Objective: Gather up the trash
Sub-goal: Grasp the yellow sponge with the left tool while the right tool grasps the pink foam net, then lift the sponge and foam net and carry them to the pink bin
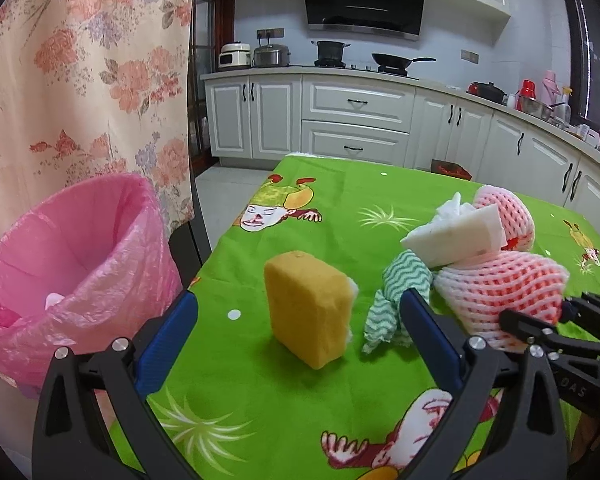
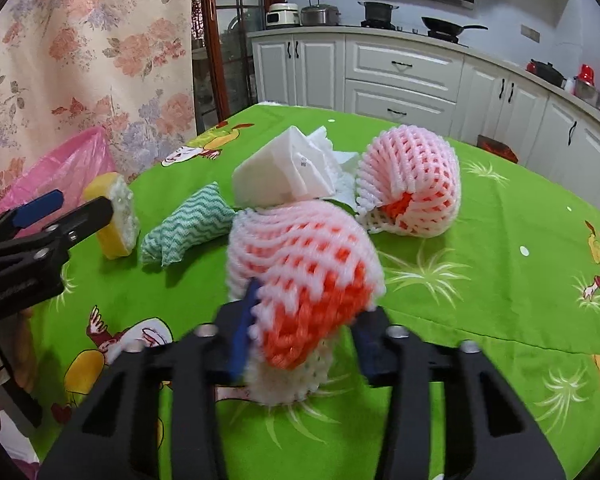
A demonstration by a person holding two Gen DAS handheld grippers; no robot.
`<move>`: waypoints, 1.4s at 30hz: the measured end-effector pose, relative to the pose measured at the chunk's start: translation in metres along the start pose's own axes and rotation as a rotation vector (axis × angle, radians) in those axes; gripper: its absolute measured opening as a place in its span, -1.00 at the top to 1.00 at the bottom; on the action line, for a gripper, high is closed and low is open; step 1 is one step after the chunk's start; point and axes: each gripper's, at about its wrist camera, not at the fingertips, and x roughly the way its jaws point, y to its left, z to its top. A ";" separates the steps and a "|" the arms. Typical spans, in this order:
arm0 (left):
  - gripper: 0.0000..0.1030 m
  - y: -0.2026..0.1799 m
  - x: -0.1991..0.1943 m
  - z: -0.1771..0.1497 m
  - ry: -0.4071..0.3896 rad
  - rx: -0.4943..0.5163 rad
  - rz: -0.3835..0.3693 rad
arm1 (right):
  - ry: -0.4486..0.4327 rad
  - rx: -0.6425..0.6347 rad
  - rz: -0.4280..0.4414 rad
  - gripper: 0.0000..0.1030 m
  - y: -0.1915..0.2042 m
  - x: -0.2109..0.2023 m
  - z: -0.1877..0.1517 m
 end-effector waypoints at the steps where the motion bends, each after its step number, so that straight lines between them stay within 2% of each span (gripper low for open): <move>1: -0.90 -0.001 0.004 0.001 0.006 -0.002 0.009 | -0.005 0.009 0.000 0.36 -0.002 -0.002 -0.001; 5: -0.89 0.000 0.017 0.006 0.031 -0.025 0.010 | -0.017 0.031 -0.008 0.37 -0.005 -0.004 -0.001; 7: -0.74 -0.001 0.024 0.007 0.048 -0.028 0.010 | -0.016 0.039 -0.004 0.37 -0.007 -0.004 -0.001; 8: -0.52 -0.002 0.028 0.007 0.064 -0.027 0.007 | -0.017 0.041 -0.004 0.37 -0.007 -0.004 0.000; 9: -0.19 -0.003 0.032 0.007 0.080 -0.025 0.001 | -0.020 0.043 -0.002 0.38 -0.007 -0.004 0.000; 11: 0.19 -0.006 0.036 0.004 0.111 -0.025 -0.009 | -0.023 0.041 0.001 0.38 -0.007 -0.006 -0.001; 15: 0.32 -0.006 0.028 0.002 0.073 -0.023 -0.018 | -0.031 0.039 0.006 0.39 -0.006 -0.009 -0.003; 23: 0.37 -0.011 0.007 -0.009 0.044 -0.016 -0.031 | -0.052 0.053 -0.001 0.39 -0.007 -0.020 -0.011; 42: 0.37 -0.029 -0.052 -0.036 0.013 0.039 -0.125 | -0.101 0.040 -0.019 0.39 0.006 -0.070 -0.032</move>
